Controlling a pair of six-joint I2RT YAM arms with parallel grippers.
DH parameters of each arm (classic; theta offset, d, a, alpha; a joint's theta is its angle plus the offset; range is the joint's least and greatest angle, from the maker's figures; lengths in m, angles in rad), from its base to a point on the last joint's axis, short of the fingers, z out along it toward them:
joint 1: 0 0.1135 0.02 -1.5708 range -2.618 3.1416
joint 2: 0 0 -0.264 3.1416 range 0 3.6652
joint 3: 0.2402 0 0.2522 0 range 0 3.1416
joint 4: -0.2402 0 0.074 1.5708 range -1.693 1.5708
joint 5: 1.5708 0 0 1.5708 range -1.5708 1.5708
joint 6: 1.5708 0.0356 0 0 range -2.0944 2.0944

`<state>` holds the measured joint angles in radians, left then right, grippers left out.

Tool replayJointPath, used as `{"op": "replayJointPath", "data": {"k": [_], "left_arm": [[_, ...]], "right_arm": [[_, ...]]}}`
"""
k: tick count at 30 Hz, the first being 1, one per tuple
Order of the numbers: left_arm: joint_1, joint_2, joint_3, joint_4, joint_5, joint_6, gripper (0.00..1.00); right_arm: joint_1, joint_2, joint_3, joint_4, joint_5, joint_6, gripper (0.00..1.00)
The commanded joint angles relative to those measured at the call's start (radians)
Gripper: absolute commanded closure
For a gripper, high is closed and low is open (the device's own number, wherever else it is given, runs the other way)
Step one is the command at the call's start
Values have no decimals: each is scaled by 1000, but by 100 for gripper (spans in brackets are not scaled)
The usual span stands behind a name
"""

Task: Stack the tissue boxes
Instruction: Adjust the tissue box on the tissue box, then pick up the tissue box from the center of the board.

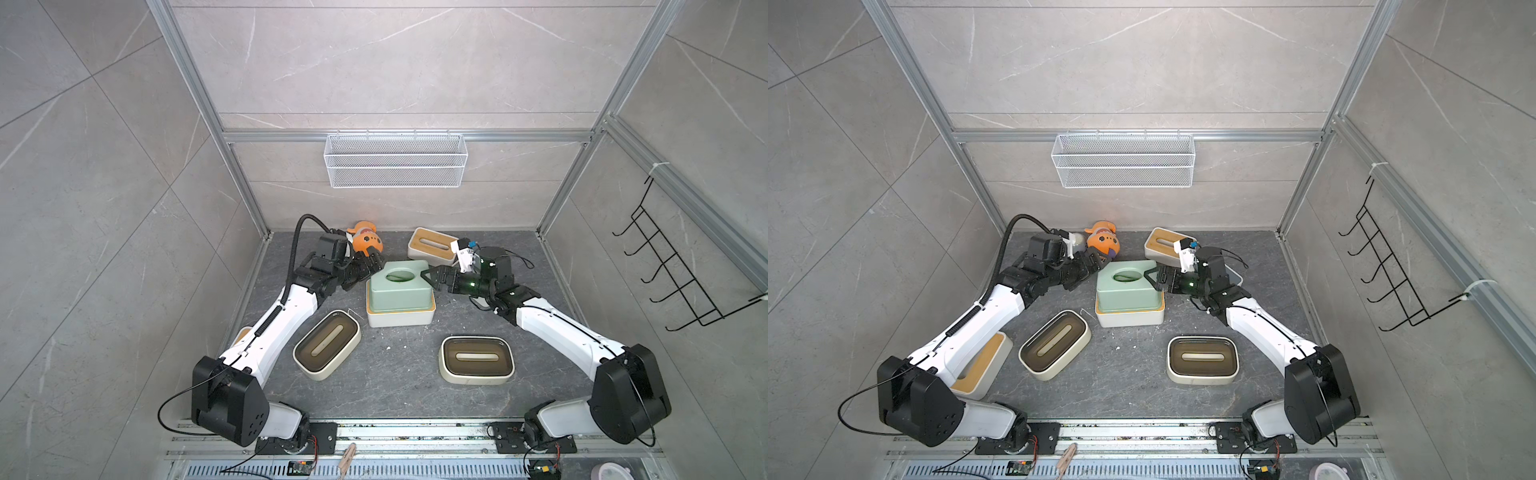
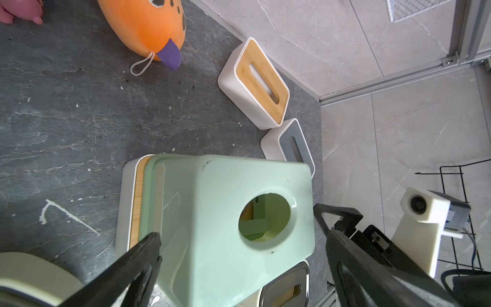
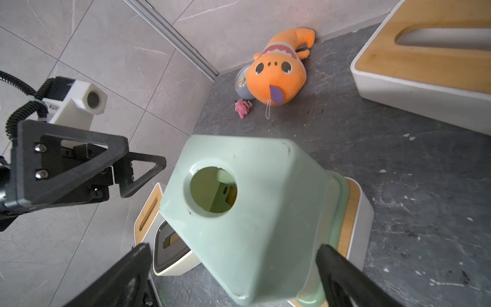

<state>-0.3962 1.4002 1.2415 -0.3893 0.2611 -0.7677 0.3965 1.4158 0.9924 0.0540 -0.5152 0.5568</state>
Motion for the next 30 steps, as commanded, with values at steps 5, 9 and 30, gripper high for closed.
{"op": "replayJointPath", "data": {"k": [5,9,30], "left_arm": [[48,-138,34,-75,-20,143,1],[71,-207,-3,-76,-9,207,1],[153,-366,-133,-99,18,312,1]], "right_arm": [[-59,-39,70,-107,47,-66,0],[-93,11,170,-209,145,-170,0],[-188,378,591,-729,570,-438,0]]}}
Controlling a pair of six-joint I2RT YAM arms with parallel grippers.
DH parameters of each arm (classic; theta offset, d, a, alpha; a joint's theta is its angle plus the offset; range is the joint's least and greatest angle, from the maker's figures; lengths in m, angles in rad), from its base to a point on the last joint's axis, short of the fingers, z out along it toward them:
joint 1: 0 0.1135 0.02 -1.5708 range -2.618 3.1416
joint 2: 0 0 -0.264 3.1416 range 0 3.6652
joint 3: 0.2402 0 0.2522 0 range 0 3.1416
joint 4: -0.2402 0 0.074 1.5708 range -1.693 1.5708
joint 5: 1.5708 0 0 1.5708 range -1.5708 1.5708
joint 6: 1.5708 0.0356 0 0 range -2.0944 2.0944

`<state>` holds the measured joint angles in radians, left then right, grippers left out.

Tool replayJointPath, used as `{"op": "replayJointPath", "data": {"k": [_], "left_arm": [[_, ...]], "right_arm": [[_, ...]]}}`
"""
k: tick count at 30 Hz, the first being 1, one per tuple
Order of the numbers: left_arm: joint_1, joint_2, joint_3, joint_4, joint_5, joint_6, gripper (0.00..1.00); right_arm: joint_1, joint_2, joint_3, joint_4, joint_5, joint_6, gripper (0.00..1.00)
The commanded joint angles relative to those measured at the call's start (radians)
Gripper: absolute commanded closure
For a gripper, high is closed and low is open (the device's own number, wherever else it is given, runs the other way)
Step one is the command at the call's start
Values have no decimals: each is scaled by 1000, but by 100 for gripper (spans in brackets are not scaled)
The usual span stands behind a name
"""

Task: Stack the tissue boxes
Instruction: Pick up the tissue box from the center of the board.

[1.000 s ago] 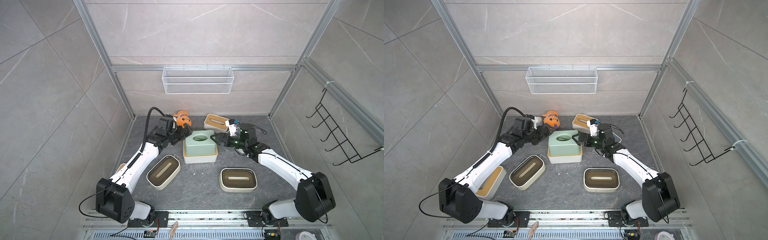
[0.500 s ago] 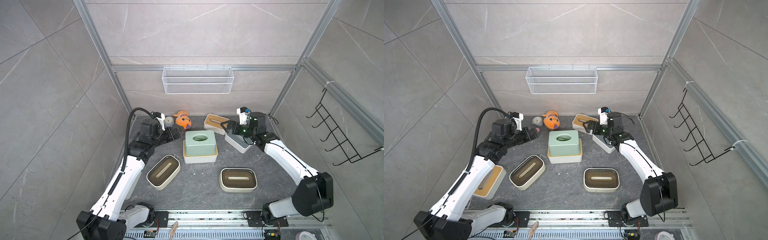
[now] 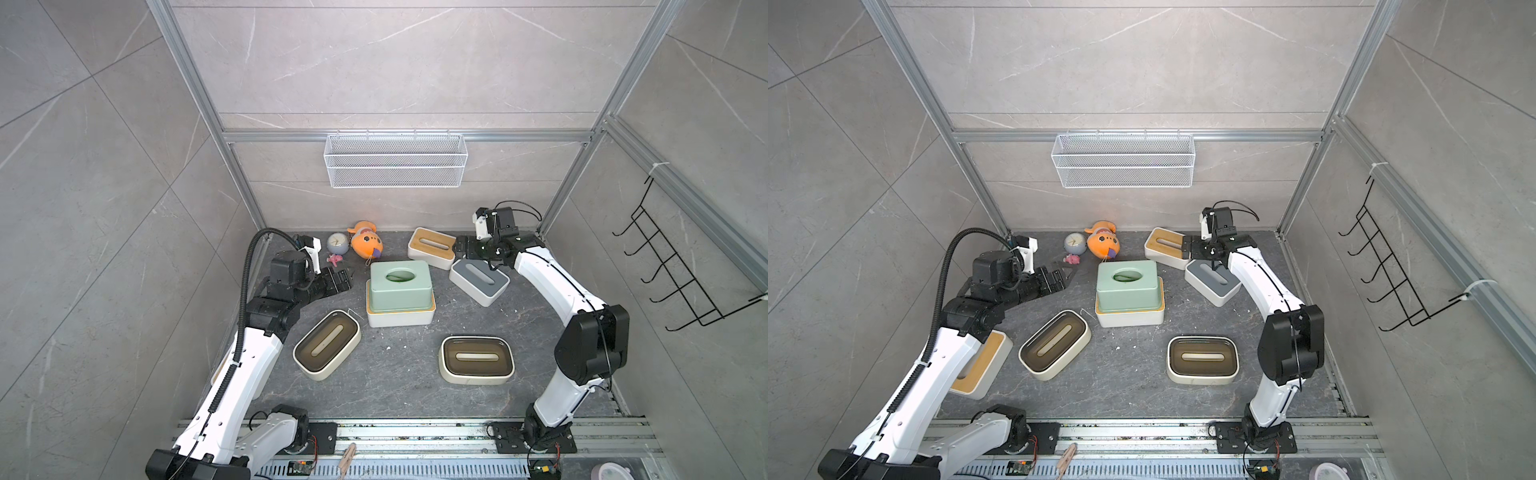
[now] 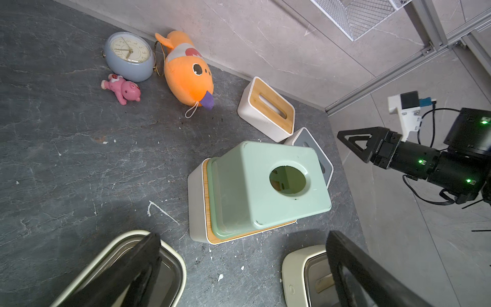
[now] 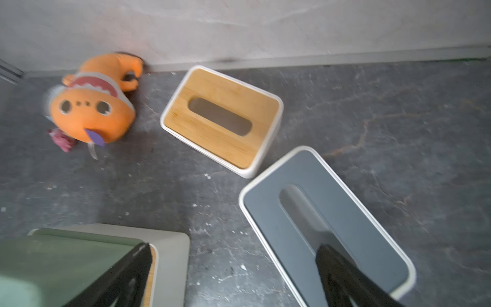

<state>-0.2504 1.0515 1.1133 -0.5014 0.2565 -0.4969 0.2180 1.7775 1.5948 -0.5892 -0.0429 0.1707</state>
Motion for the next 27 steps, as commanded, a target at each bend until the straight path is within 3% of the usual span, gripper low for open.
{"op": "replayJointPath", "data": {"k": [1,27], "left_arm": [[8,-15,-6,19,32,40,1],[26,-36,-30,17,50,53,1]], "right_arm": [[-13,26,-16,-93,119,-62,0],[-31,264,-11,-126,164,-175,9]]}}
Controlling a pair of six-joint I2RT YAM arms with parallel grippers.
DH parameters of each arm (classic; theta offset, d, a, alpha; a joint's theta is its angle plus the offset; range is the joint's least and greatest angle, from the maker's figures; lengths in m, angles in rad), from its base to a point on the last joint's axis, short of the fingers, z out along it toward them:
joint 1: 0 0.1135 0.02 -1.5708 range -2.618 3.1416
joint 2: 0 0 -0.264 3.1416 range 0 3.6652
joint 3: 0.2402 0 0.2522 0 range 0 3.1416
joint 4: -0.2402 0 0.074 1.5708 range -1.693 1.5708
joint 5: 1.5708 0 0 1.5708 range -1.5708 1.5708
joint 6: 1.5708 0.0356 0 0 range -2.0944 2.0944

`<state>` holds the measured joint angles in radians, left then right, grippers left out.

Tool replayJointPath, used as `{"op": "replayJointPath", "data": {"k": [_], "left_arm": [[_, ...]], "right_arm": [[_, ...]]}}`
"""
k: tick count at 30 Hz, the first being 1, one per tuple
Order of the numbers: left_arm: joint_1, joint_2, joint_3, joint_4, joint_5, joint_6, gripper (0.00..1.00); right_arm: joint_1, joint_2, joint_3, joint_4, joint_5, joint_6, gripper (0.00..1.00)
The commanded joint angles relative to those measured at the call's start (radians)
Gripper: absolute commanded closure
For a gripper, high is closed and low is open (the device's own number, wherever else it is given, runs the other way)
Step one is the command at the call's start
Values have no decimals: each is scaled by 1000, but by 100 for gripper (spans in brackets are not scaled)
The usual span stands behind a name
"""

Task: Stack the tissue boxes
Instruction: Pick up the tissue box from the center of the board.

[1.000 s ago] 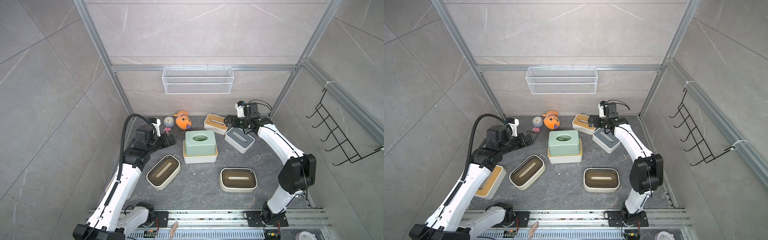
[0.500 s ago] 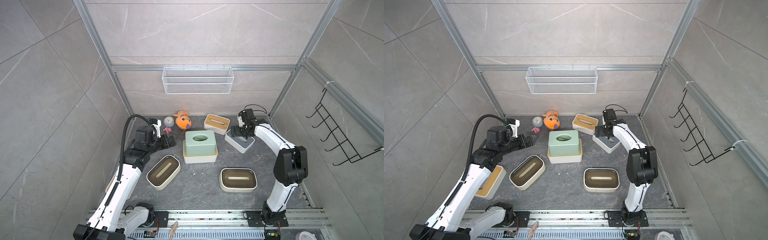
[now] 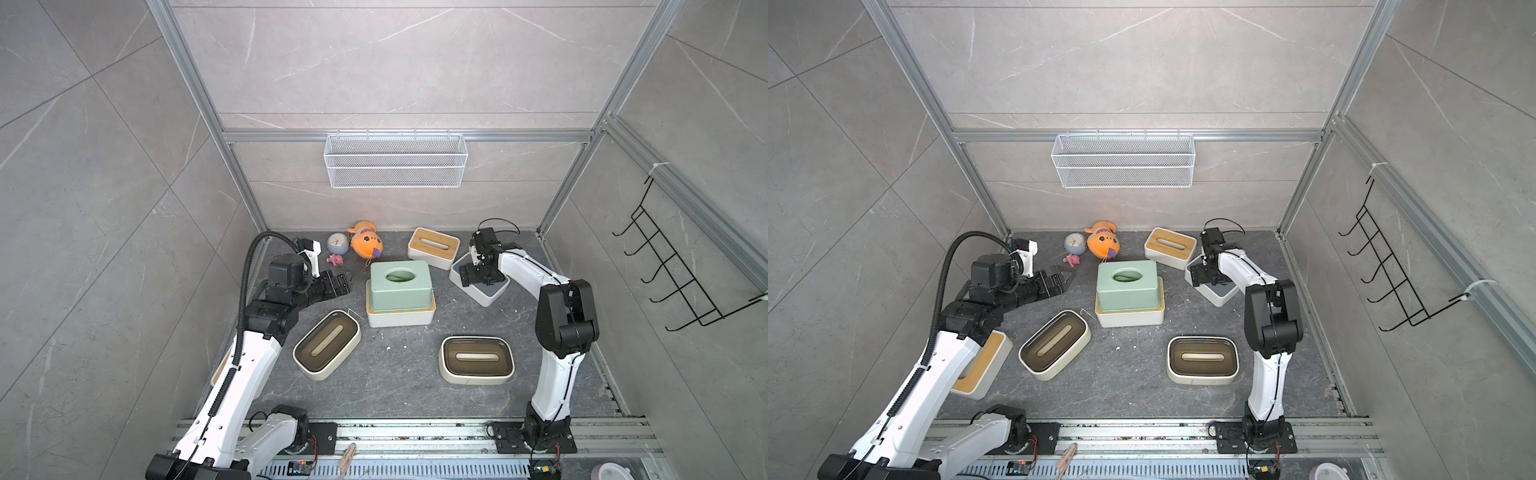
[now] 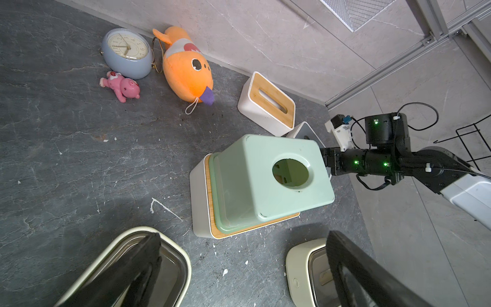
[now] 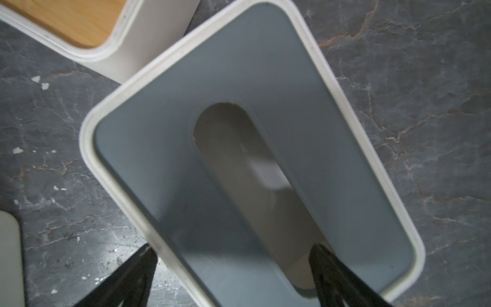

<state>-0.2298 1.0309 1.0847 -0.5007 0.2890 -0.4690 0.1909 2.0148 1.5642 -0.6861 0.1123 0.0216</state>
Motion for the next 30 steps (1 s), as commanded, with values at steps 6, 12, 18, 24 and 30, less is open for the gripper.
{"op": "replayJointPath", "data": {"k": [6,12,18,24,30], "left_arm": [[7,-13,-1,16,19,24,1],[9,-15,0,24,29,28,1],[10,-15,-2,33,33,29,1],[11,-12,-9,36,38,21,0],[12,-13,-7,32,35,18,1]], "right_arm": [[-4,48,12,-22,-20,-39,13],[1,37,-15,-7,-54,-35,25],[12,27,-55,16,-65,-30,36],[20,34,-62,16,-93,-23,42],[33,10,-74,25,-97,-12,45]]}}
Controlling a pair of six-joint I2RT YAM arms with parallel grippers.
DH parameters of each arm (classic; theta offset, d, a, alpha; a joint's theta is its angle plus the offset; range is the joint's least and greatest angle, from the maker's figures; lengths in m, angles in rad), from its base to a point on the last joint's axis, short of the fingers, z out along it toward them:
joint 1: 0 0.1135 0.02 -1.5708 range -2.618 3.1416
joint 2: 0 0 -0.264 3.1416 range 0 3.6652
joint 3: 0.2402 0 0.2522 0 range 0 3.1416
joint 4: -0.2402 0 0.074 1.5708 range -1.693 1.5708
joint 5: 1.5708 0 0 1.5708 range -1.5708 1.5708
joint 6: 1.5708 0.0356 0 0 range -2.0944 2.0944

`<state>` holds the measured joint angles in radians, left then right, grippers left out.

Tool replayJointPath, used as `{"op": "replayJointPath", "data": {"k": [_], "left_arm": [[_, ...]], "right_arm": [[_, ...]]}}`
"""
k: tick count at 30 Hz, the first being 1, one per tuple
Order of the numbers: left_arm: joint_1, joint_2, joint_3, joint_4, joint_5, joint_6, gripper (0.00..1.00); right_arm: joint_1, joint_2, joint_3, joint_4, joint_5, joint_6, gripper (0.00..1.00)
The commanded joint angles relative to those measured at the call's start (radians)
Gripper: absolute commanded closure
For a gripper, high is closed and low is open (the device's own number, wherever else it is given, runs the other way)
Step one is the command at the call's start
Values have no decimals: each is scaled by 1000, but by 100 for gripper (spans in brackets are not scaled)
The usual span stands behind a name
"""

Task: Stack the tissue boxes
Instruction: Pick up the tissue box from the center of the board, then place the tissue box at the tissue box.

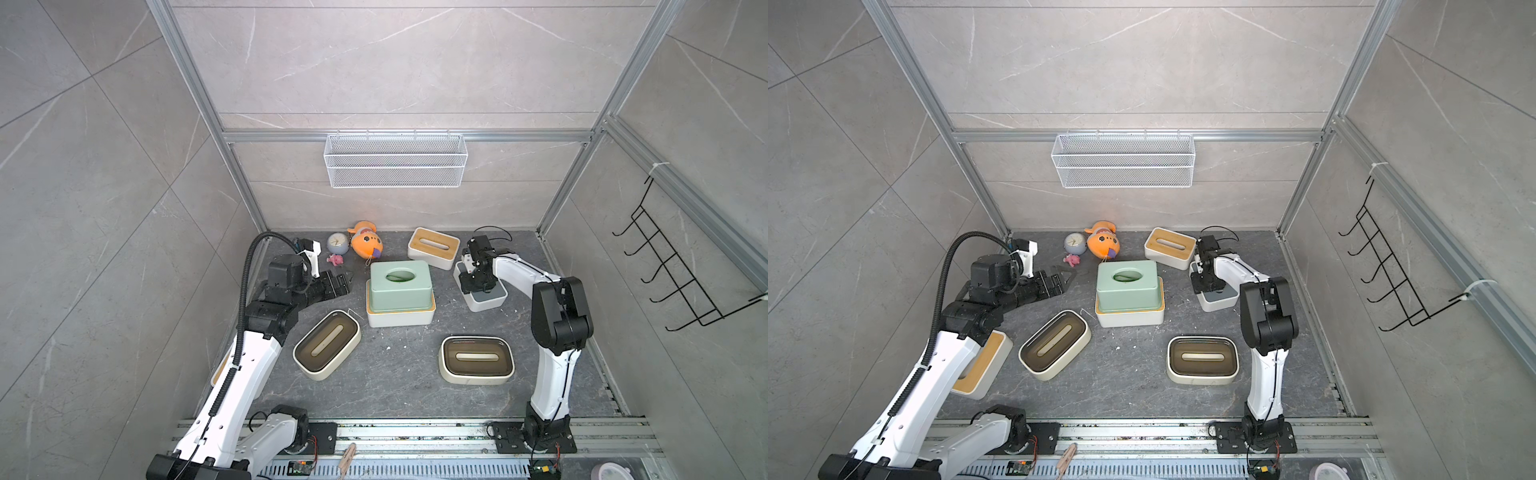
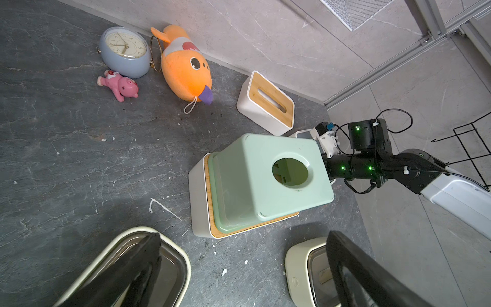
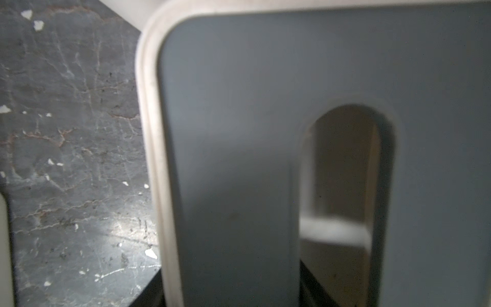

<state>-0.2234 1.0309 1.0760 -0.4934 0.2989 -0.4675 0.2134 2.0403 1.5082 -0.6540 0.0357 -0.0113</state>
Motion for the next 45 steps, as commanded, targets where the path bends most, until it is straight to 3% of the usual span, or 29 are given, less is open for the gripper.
{"op": "replayJointPath", "data": {"k": [1,15,24,30,36,45], "left_arm": [[6,-14,2,23,26,15,1],[6,-6,9,17,38,6,1],[9,2,73,-11,89,-4,1],[14,19,144,-55,125,-39,1],[17,23,213,-48,171,-92,0],[13,125,357,-79,391,-100,3]], "right_arm": [[12,-23,-19,-7,-19,23,46],[16,-145,-48,11,-43,53,53],[16,-350,-33,36,-79,99,54],[23,-518,-65,114,-184,98,54],[95,-650,-100,180,-225,14,54],[263,-772,-130,187,-255,-189,54]]}}
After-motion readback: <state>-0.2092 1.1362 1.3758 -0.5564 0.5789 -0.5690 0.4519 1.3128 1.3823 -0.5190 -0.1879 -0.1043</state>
